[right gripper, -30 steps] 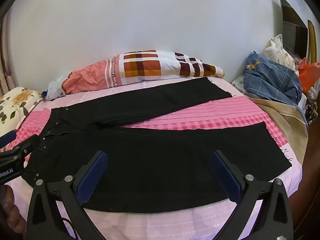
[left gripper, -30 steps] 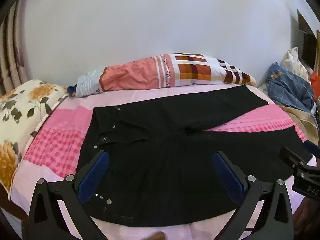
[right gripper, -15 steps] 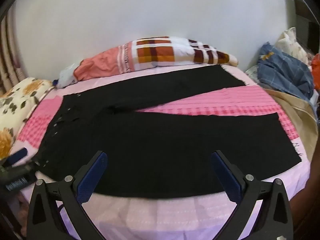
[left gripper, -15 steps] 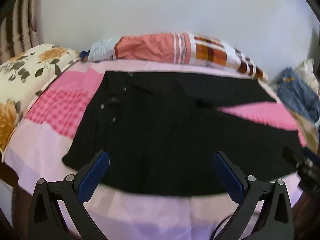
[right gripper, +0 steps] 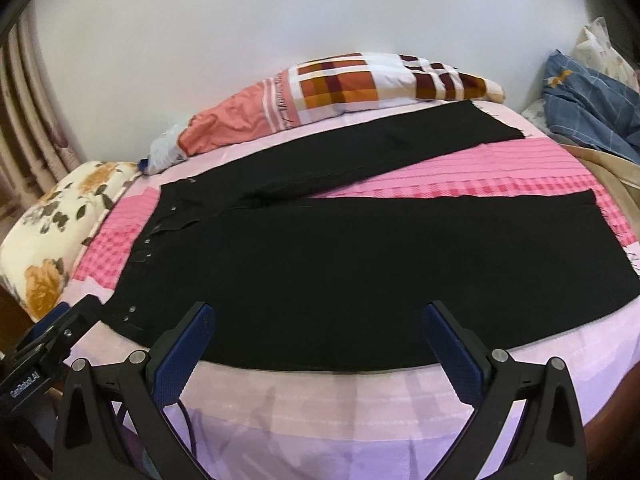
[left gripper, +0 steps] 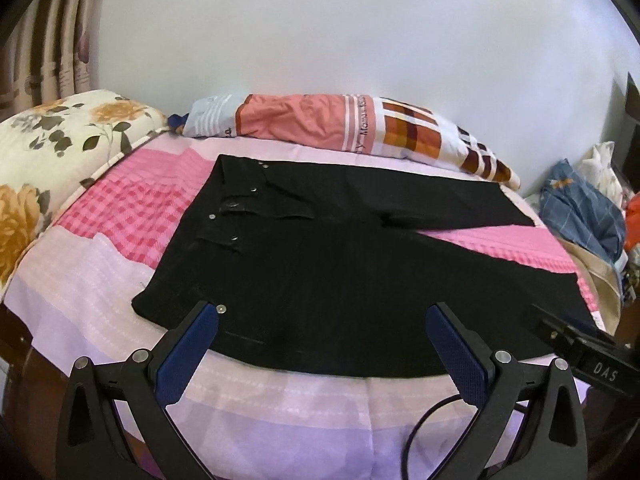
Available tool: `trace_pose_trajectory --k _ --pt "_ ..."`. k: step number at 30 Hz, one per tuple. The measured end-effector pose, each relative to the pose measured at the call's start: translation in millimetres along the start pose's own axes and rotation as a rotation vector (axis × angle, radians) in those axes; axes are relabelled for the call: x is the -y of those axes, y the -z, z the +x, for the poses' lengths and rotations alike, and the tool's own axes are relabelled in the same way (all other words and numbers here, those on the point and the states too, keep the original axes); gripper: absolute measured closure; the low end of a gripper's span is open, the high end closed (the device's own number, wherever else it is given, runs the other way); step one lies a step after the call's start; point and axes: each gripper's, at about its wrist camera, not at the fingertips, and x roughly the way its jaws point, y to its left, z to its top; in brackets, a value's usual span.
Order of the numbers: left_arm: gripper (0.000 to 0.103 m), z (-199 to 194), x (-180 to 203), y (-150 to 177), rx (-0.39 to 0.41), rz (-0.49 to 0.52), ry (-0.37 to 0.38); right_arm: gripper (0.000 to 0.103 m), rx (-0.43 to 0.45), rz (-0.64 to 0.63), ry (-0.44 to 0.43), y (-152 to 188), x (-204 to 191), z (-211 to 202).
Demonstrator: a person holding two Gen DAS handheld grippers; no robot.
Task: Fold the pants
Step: 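Move both grippers open over the black jeans toward the waistband, then close the left gripper on the waistband of the black jeans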
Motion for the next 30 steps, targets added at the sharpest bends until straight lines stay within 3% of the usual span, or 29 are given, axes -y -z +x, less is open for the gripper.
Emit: trace_pose_trajectory --k 4,12,17,22,25,28,30 --pt "0.0 12.2 1.3 0.6 -0.061 0.013 -0.026 0.0 -0.014 -0.022 -0.003 -2.1 -5.0 3.4" --pt "0.0 11.2 8.2 -0.8 -0.039 0.061 0.033 0.0 -0.027 -0.001 -0.042 -6.8 -2.2 7.2" --pt "0.0 26.7 2.9 -7.1 -0.073 0.053 0.095 0.0 0.022 -0.049 0.005 -18.3 -7.5 5.2" --pt "0.0 57.3 -12.9 -37.0 -0.127 0.103 -0.015 0.0 0.045 -0.088 0.026 -47.8 -15.7 16.9" --pt "0.0 79.8 -40.0 -66.9 -0.112 0.091 -0.068 0.0 0.043 -0.109 0.022 -66.2 -23.0 28.8" --pt "0.0 114.7 -75.8 -102.8 -0.12 0.107 -0.102 0.0 0.035 -0.163 0.013 -76.8 -31.2 40.8" --pt "0.0 140.0 -99.5 -124.5 -0.14 0.114 -0.081 0.0 0.018 -0.18 0.007 -82.7 -35.4 50.7"
